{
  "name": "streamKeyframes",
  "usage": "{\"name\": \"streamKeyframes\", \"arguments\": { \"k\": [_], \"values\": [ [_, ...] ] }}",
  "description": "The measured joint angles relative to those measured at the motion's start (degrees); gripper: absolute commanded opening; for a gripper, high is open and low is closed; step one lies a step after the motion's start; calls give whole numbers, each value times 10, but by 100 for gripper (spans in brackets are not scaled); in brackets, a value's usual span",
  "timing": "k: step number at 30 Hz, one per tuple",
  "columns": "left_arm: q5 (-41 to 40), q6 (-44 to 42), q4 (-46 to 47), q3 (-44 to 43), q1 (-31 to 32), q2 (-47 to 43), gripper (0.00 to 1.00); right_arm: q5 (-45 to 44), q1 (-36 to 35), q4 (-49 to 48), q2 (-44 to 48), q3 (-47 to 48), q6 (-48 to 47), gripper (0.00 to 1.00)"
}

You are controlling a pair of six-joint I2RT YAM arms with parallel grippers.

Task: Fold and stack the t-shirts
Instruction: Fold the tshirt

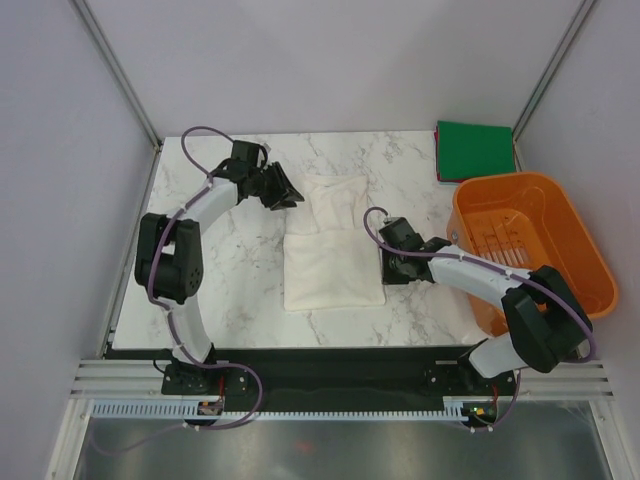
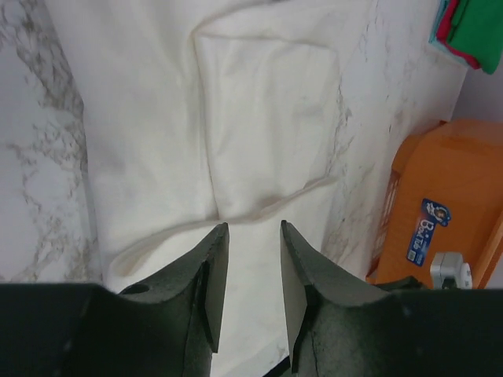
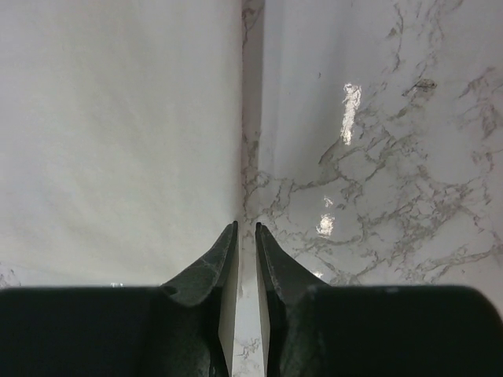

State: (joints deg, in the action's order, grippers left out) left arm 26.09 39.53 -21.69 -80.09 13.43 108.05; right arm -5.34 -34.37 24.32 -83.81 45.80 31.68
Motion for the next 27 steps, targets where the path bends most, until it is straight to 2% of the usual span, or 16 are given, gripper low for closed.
{"name": "streamKeyframes", "arguments": {
  "k": [10,16,21,27],
  "values": [
    [-15,-36,4,-114,-31,170,43,31,0,-7,13,-5,0,23],
    [0,-40,-3,-151,-38,194,45,36,0,-6,10,-5,0,24],
    [23,-40,-6,-153,-40,148,45,33,1,17,19,20,0,25],
    [31,-39,6,-38,-15,-46,45,35,50,38,25,129,-17,28]
  ]
}}
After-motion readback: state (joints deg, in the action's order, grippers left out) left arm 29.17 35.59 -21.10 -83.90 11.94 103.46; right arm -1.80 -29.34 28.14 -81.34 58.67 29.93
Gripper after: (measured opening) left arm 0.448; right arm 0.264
